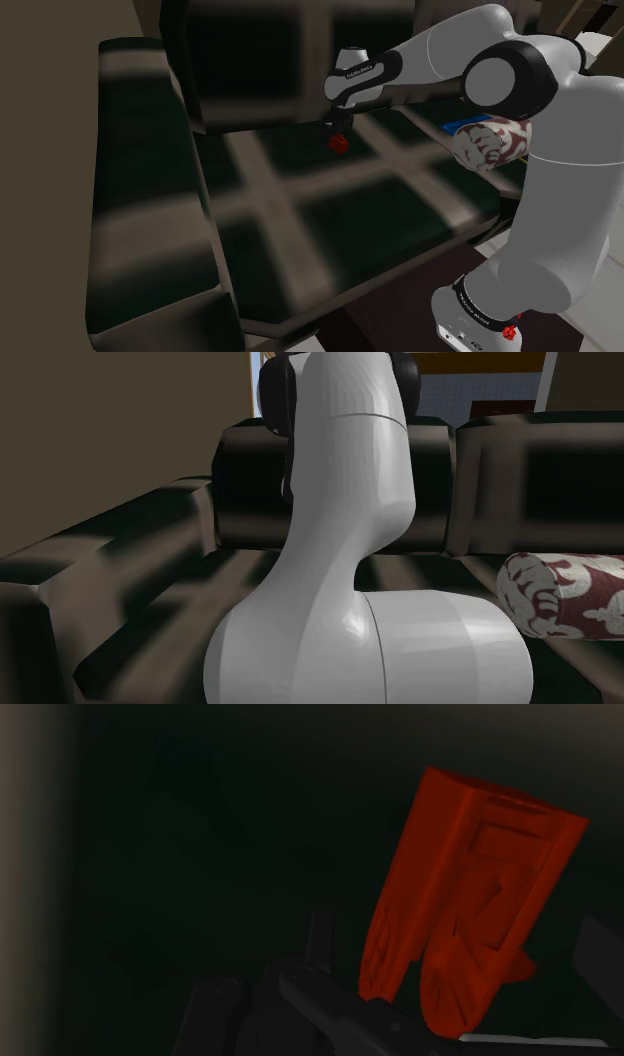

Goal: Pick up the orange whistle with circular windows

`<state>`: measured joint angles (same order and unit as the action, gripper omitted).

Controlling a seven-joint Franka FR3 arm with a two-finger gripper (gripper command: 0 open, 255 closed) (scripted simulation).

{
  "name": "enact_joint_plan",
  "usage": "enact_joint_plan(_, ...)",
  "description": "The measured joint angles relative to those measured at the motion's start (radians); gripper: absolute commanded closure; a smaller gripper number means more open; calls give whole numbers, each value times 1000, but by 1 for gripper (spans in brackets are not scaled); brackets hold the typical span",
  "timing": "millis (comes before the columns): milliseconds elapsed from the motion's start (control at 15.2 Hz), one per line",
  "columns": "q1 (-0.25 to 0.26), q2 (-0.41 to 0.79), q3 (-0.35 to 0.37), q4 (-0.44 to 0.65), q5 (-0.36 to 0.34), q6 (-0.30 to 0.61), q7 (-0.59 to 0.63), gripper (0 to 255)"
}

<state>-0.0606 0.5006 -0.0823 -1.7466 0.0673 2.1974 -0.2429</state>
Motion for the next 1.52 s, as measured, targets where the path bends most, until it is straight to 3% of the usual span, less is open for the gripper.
enact_joint_plan(726,0,-2,0,-1,0,0,-1,255)
enact_joint_plan(1518,3,-77,-5,46,-9,-122,7,255)
